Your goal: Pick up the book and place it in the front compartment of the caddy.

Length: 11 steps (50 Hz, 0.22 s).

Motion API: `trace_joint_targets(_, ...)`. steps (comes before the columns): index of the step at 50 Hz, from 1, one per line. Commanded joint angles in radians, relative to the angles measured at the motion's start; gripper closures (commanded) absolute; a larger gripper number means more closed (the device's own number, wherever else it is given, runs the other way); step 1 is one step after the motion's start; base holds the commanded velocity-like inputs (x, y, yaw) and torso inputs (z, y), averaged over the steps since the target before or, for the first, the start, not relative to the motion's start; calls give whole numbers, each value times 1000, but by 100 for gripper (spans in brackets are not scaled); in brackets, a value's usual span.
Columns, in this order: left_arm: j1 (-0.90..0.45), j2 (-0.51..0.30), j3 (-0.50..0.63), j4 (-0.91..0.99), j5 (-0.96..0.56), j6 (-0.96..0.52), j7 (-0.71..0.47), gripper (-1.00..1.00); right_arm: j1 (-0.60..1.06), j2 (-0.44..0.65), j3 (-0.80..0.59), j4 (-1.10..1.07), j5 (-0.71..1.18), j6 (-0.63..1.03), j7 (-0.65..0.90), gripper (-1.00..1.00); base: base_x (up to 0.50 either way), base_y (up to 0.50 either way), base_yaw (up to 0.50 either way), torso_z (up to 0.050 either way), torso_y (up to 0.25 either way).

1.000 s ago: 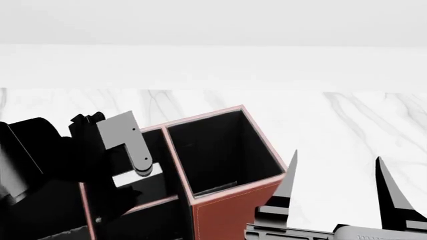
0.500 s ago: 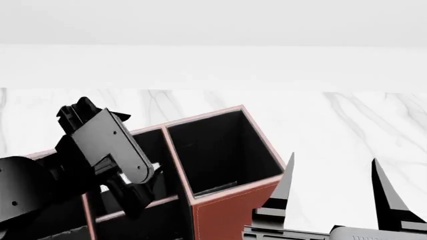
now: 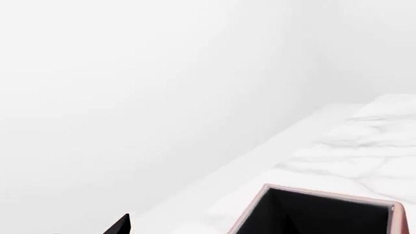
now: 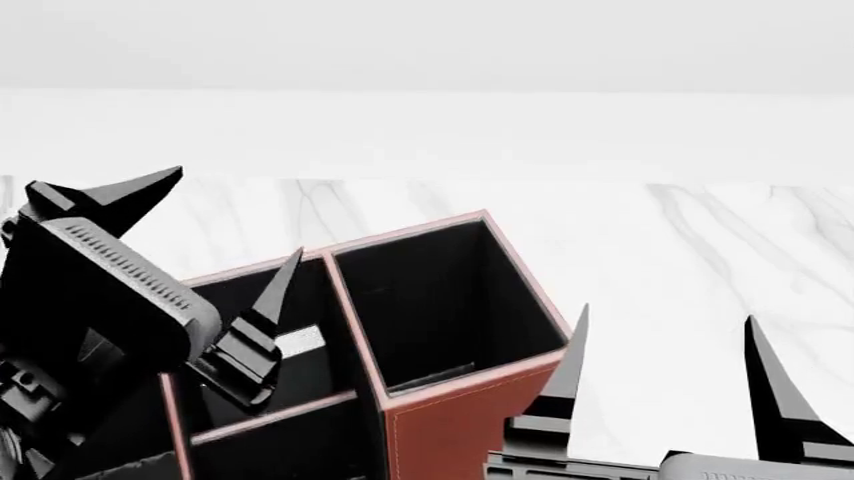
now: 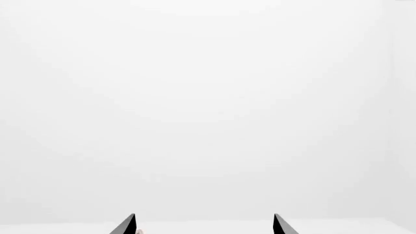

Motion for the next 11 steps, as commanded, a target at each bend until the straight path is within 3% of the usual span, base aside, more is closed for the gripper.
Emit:
trace_joint_targets(1,89,-37,-30,67,11,95,-78,-100,4,3,-3,-8,0,7,5,-100,0,0,0,0,0)
trace_joint_targets(11,171,-52,-32,133,51,175,-135,-100,4,7,-2,-15,3,8,8,-100,0,0,0,0,0)
